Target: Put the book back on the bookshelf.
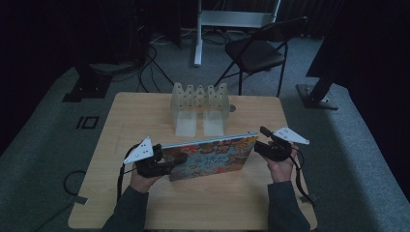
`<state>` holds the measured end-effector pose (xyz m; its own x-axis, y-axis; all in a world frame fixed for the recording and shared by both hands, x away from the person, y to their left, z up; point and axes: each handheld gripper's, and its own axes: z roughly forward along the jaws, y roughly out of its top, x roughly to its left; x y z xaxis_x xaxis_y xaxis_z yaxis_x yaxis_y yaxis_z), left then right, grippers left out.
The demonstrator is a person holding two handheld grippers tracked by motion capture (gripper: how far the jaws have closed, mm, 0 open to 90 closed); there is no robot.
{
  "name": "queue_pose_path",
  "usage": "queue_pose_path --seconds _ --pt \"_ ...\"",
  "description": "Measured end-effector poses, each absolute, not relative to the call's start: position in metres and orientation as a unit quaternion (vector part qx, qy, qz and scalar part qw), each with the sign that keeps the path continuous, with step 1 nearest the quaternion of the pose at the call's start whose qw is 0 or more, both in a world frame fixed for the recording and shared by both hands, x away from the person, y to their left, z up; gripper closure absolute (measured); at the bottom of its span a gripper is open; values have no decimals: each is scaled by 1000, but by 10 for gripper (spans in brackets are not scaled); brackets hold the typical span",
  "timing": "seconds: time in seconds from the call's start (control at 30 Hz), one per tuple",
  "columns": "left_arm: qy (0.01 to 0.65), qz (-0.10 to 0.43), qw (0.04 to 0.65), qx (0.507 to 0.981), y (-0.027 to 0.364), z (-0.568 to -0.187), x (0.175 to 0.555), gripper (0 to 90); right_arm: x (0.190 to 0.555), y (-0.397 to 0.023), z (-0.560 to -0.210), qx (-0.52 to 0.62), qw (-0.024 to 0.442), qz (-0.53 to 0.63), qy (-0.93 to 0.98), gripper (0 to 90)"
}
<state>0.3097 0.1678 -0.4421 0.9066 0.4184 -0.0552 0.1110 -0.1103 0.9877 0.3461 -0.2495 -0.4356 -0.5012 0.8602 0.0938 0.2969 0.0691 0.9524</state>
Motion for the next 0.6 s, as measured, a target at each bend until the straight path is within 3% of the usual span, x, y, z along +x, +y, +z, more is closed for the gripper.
queue_pose_path --seconds 0.6 --pt "168 115 647 735 163 -448 313 571 351 -259 -457 445 255 511 690 376"
